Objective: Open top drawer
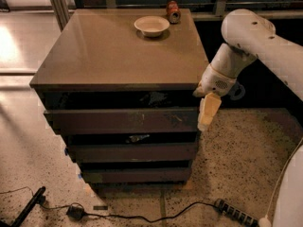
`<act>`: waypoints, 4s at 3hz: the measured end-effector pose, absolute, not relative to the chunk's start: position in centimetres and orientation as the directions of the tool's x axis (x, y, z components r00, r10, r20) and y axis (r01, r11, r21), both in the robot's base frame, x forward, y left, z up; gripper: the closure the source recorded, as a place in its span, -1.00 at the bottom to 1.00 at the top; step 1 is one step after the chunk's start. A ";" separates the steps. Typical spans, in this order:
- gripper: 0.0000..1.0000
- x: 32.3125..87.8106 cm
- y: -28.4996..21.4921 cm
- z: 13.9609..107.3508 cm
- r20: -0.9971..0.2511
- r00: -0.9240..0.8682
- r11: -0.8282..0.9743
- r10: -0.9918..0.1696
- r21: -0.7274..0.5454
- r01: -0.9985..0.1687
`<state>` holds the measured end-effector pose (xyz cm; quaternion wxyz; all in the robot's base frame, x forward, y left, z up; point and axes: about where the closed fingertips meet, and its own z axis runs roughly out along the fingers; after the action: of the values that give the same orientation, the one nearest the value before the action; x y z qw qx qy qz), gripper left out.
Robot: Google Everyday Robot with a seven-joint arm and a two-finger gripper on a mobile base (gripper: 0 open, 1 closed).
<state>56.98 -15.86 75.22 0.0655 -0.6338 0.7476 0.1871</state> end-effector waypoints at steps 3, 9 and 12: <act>-1.00 55.2 -15.2 71.5 -0.354 -0.163 0.067 -0.921 0.268 -0.961; -1.00 57.5 -11.1 68.6 -0.400 -0.095 -0.017 -0.912 0.269 -0.963; -1.00 50.6 -12.7 68.1 -0.420 -0.045 -0.099 -0.907 0.314 -0.944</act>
Offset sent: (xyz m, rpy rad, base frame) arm -0.0098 0.0023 -0.0128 0.0256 0.0295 0.0372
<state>50.55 -12.73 68.14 0.0350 -0.6903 0.6703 0.2701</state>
